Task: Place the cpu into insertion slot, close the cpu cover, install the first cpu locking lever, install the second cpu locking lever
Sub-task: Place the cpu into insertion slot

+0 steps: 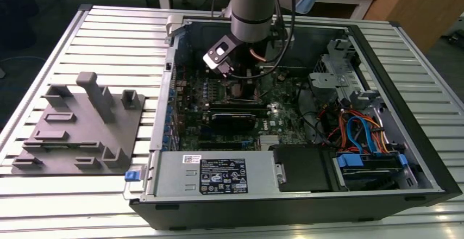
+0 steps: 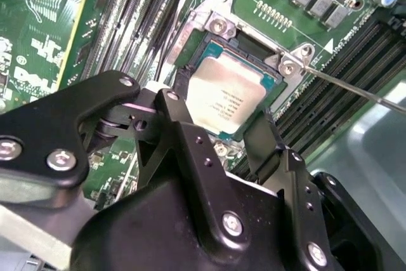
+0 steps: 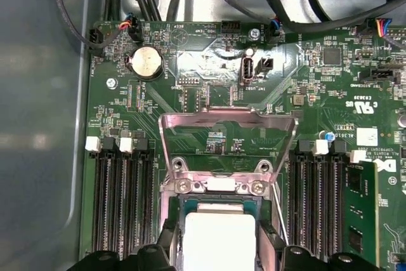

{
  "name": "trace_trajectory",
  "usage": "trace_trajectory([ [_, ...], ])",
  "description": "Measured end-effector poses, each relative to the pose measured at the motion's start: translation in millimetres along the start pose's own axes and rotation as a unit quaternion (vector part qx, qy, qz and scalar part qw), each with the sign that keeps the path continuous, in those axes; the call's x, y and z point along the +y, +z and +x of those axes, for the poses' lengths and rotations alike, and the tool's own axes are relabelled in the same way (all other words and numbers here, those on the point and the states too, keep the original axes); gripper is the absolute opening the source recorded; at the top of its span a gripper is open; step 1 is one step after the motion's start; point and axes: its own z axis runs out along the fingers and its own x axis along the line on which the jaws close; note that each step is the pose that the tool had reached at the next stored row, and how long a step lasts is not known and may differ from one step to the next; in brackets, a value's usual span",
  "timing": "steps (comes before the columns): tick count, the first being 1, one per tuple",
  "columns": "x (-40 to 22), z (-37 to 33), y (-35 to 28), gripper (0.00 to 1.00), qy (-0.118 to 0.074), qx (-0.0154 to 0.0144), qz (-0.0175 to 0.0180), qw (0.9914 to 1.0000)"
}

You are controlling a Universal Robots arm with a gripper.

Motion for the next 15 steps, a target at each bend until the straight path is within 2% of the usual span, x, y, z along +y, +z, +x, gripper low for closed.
trace_trajectory([
  [5, 0.3, 0.2, -6.7, 0.61, 0.000, 0.0000, 0.0008, 1.00000],
  [6, 0.4, 0.3, -8.2, 0.60, 0.000, 0.0001, 0.0011, 1.00000],
  [7, 0.5, 0.3, -9.4, 0.53, 0.000, 0.0001, 0.0014, 1.00000],
  [9, 0.6, 0.3, -11.5, 0.53, 0.000, 0.0000, 0.0022, 1.00000],
  [12, 0.8, 0.4, -12.5, 0.35, 0.000, 0.0002, 0.0031, 1.00000],
  [13, 0.8, 0.4, -12.5, 0.35, 0.000, 0.0002, 0.0031, 1.00000],
  [15, 0.7, 0.4, -12.6, 0.24, 0.000, 0.0001, 0.0032, 0.99999],
])
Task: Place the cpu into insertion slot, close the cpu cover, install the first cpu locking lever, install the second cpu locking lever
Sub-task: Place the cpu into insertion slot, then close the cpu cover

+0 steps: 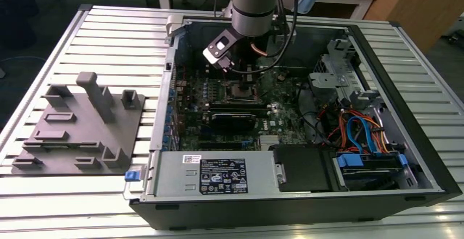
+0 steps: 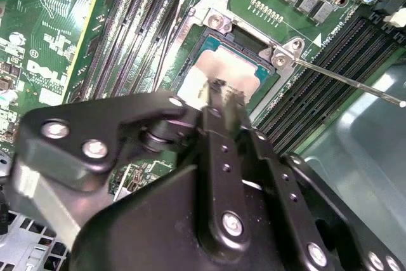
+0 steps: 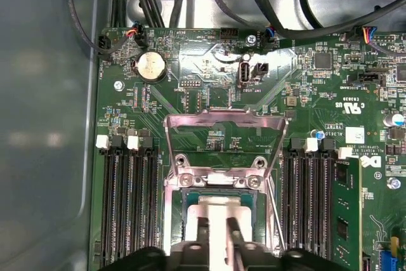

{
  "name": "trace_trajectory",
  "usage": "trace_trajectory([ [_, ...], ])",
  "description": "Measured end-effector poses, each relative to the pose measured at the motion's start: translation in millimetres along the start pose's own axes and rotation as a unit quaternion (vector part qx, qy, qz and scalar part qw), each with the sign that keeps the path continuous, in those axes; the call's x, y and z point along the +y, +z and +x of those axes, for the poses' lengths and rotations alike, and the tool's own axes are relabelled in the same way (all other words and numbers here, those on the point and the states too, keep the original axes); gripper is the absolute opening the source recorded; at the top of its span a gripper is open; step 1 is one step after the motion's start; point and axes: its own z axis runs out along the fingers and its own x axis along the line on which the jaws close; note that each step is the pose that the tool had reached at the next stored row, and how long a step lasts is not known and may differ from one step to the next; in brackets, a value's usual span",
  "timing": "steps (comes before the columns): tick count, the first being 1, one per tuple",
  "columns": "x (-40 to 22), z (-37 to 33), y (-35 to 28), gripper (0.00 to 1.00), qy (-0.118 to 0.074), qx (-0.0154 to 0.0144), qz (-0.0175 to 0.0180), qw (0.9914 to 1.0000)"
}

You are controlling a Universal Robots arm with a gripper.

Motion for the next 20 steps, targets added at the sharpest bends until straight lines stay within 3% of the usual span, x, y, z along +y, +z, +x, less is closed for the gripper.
trace_trajectory([
  [5, 0.0, 0.0, 0.0, 0.10, 0.000, 0.0000, 0.0001, 1.00000],
  [20, 0.0, 0.0, 0.0, 0.10, 0.000, 0.0000, 0.0005, 1.00000],
])
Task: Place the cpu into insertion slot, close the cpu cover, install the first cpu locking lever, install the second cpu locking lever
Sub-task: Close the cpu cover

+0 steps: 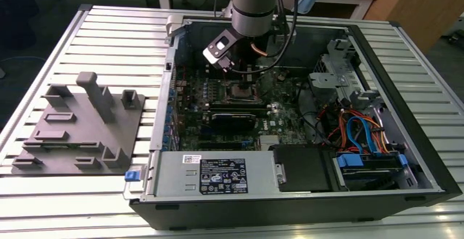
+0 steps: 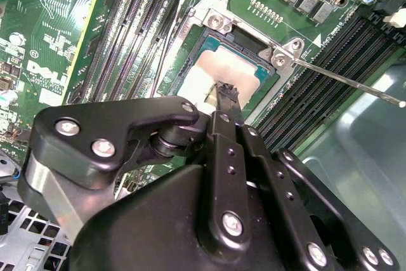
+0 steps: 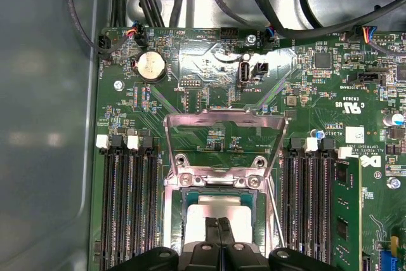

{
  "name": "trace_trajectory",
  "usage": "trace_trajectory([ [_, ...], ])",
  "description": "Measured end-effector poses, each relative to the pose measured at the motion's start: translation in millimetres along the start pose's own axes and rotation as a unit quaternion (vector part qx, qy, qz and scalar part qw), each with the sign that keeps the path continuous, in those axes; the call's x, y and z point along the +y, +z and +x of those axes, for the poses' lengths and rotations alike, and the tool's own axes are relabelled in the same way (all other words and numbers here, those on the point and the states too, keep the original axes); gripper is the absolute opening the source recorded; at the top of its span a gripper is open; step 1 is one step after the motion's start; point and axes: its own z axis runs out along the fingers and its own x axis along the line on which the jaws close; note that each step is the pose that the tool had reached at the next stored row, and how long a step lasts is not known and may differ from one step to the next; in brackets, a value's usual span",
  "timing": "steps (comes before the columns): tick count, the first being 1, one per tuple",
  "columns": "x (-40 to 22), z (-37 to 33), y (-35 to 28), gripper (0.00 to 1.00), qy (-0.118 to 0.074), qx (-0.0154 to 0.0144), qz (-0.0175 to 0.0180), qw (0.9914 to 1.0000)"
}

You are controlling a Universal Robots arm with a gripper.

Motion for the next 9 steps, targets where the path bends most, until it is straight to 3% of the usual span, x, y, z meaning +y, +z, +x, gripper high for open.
trace_trajectory([
  [2, 0.3, 0.0, 0.1, 0.10, 0.000, 0.0001, 0.0005, 1.00000],
  [4, 2.0, 0.0, 0.3, 0.10, 0.000, 0.0001, 0.0065, 0.99998],
  [9, 2.1, 0.0, 0.3, 0.10, 0.000, 0.0000, 0.0075, 0.99997],
])
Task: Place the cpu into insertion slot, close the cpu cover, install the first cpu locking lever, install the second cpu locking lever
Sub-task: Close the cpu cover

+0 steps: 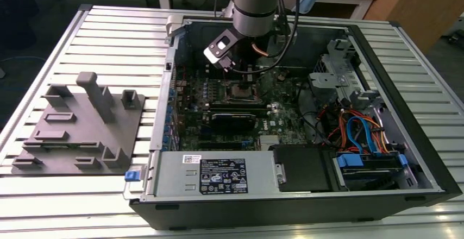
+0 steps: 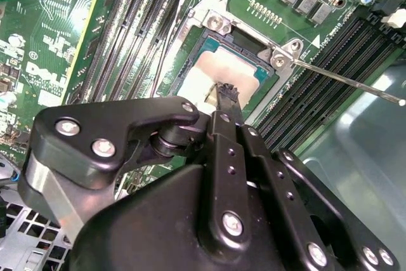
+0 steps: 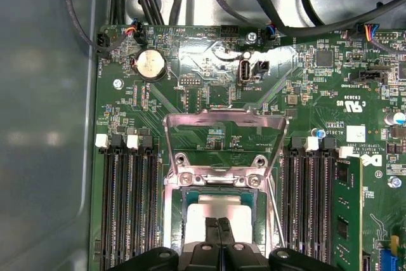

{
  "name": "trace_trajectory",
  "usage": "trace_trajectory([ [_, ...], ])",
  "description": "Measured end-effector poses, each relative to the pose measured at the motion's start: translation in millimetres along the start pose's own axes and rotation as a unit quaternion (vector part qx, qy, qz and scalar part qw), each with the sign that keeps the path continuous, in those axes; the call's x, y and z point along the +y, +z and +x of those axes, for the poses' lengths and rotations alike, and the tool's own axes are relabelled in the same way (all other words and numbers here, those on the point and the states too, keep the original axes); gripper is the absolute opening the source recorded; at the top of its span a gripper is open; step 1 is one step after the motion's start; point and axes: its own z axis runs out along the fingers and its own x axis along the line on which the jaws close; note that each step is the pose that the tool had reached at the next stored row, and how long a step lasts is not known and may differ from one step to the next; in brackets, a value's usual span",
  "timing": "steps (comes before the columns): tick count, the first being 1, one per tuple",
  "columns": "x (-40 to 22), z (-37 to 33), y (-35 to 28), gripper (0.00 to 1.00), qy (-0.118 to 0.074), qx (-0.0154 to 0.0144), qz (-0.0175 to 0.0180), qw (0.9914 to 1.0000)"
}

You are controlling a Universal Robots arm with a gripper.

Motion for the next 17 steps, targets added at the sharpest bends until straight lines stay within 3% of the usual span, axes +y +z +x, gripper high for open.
trace_trajectory([
  [17, 0.3, 0.3, -11.2, 0.10, 0.000, 0.0000, 0.0000, 1.00000],
])
